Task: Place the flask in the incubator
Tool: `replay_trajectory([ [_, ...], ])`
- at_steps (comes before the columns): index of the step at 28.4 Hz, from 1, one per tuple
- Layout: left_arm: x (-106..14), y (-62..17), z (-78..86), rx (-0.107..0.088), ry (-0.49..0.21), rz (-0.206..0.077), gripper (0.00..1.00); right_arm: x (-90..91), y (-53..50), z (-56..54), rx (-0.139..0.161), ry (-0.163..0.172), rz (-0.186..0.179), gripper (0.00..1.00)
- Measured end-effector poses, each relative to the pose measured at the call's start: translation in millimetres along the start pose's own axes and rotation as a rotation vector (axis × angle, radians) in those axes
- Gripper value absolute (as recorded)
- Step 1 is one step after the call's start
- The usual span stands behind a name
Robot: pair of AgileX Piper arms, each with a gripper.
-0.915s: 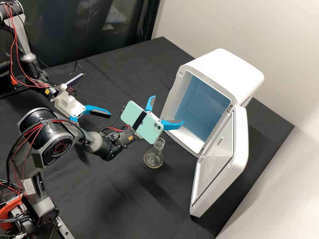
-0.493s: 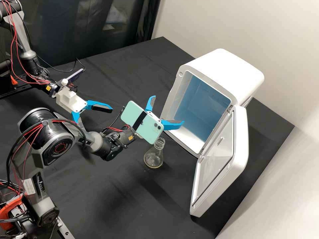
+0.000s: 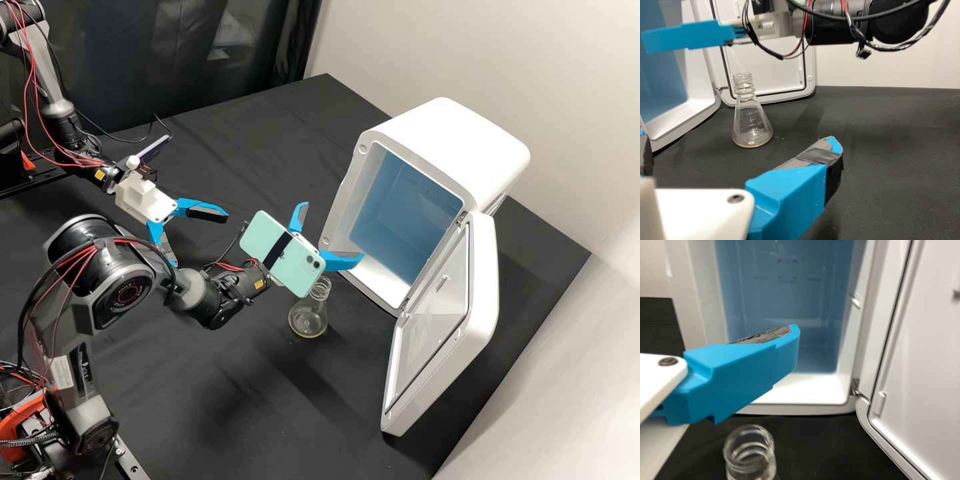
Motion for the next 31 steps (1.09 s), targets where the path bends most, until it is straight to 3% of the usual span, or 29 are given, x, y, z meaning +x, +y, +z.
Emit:
replay_trajectory([
  [5, 0.0, 0.0, 0.0, 0.0, 0.0, 0.0, 1.0, 1.3, -0.6, 7.2, 0.0, -0.02, 0.001, 1.0],
  [17, 0.0, 0.0, 0.0, 0.0, 0.0, 0.0, 1.0, 5.3, -9.5, 42.2, 0.006, -0.137, -0.03, 1.0],
  [22, -0.8, -0.9, -0.1, 0.0, 0.001, -0.004, 1.0, 5.9, -10.9, 48.2, 0.011, -0.159, -0.028, 1.0],
  [31, -0.8, -0.9, -0.1, 0.0, 0.001, -0.004, 1.0, 7.9, -24.7, 64.6, 0.02, -0.225, -0.06, 1.0],
])
